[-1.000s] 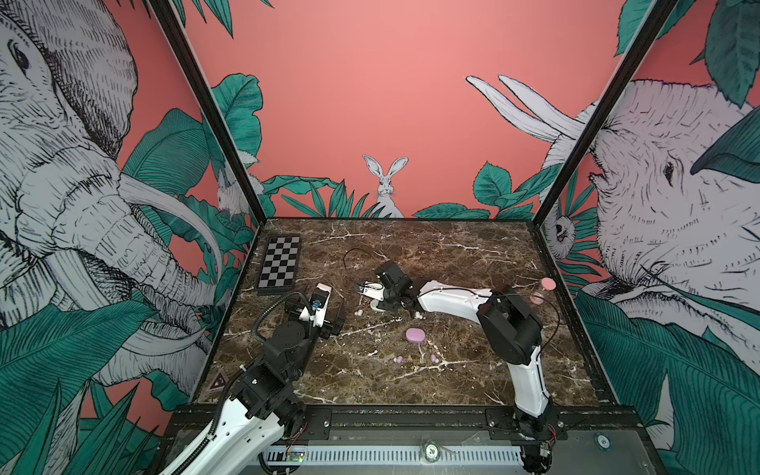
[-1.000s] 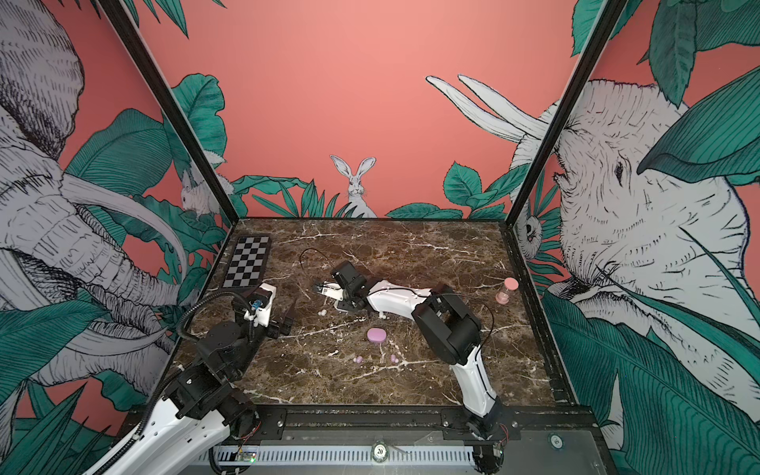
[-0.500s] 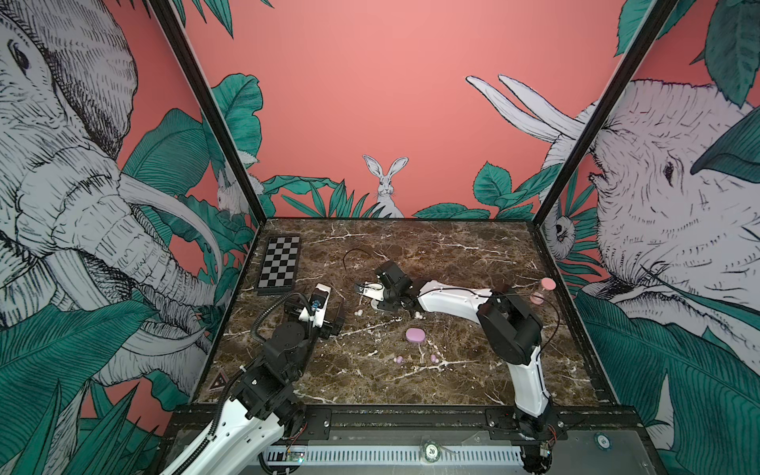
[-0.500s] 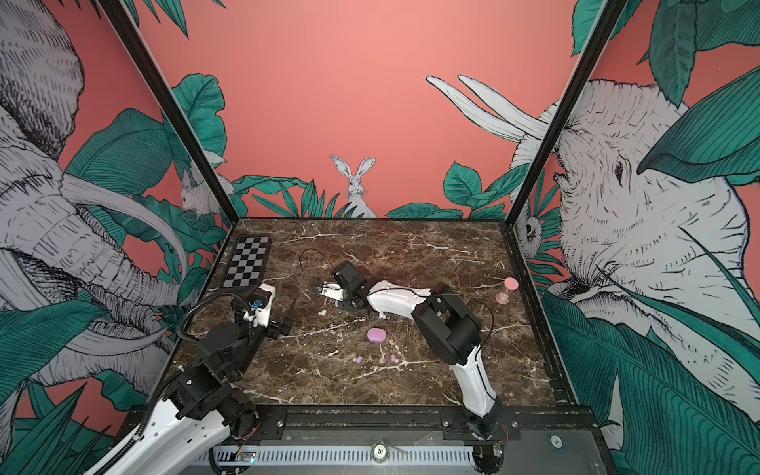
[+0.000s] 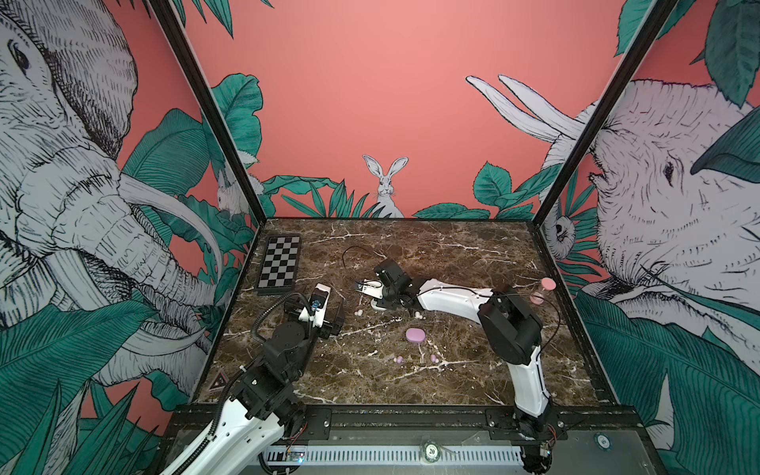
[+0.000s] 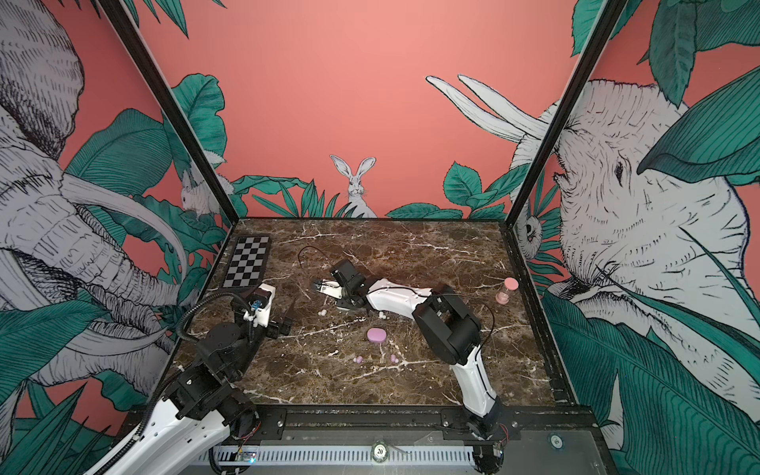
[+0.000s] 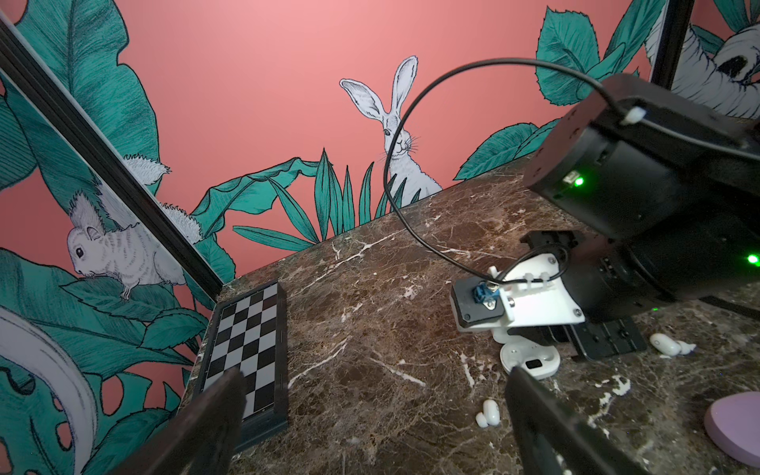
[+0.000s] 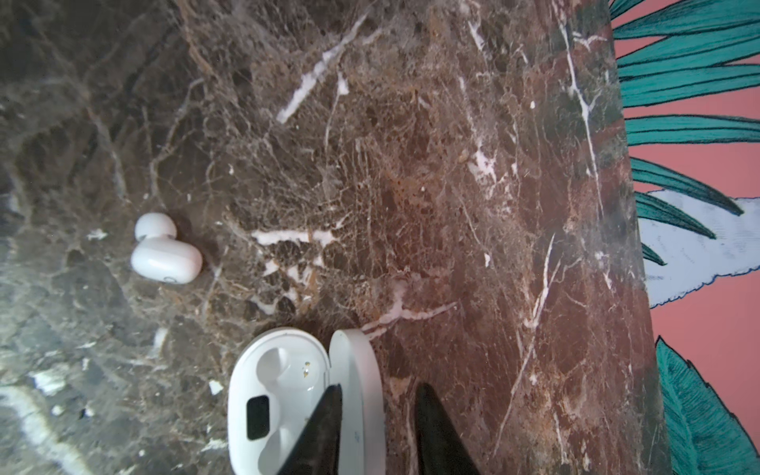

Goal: Insert the wireless bluetooth earbuds into the charging case
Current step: 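Lower the open white case onto the table with the right gripper, then open the right gripper and lift it off the case while the left arm draws back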

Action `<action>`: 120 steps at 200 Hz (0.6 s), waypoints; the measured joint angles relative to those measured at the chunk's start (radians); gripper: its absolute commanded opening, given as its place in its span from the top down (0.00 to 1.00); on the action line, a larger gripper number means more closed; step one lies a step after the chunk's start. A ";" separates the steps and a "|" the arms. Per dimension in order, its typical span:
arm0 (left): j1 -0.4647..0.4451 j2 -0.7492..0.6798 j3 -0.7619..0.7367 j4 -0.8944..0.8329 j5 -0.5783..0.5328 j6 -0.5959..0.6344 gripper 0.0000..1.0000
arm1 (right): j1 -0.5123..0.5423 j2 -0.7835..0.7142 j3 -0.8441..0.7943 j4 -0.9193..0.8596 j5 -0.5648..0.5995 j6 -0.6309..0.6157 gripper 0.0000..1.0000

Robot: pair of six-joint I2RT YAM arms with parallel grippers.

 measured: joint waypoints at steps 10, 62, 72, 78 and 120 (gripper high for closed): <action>0.000 0.000 0.000 0.000 0.000 0.000 0.01 | 0.000 -0.002 0.002 0.000 -0.001 0.004 0.62; 0.000 0.002 0.000 0.000 0.001 -0.002 0.01 | 0.000 -0.069 0.000 -0.022 0.000 0.055 0.15; 0.000 0.005 0.000 0.000 0.002 -0.004 0.01 | 0.000 -0.106 -0.005 -0.021 0.001 0.079 0.02; 0.000 0.007 0.000 0.000 0.003 -0.006 0.01 | 0.000 -0.135 -0.011 -0.020 0.001 0.099 0.02; 0.000 0.043 0.002 -0.008 0.002 -0.052 0.01 | 0.000 -0.390 -0.083 -0.002 -0.005 0.283 0.02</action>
